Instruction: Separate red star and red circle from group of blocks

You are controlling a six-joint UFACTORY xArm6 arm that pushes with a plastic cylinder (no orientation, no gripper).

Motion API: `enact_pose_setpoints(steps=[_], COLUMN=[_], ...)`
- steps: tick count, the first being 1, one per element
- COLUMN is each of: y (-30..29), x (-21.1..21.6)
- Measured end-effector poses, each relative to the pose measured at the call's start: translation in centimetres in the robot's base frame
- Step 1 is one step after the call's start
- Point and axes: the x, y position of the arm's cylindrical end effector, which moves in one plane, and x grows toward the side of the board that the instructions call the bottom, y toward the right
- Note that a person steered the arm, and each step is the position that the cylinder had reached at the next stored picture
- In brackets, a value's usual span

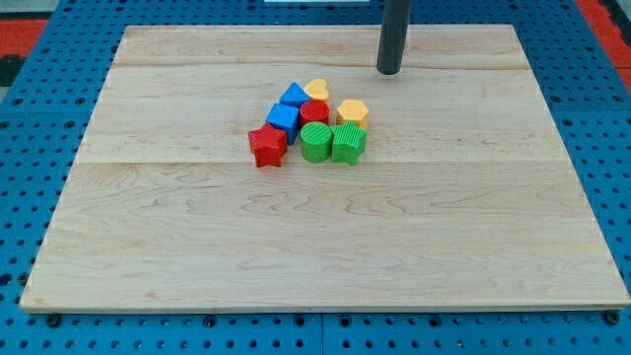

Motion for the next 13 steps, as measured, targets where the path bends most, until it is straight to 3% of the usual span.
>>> enact_pose_setpoints(steps=[2, 3, 4, 6, 8, 13], y=[2.6, 9.3, 10.7, 6.8, -0.7, -8.2], x=[-0.3, -0.7, -0.4, 2.0, 7.5, 7.0])
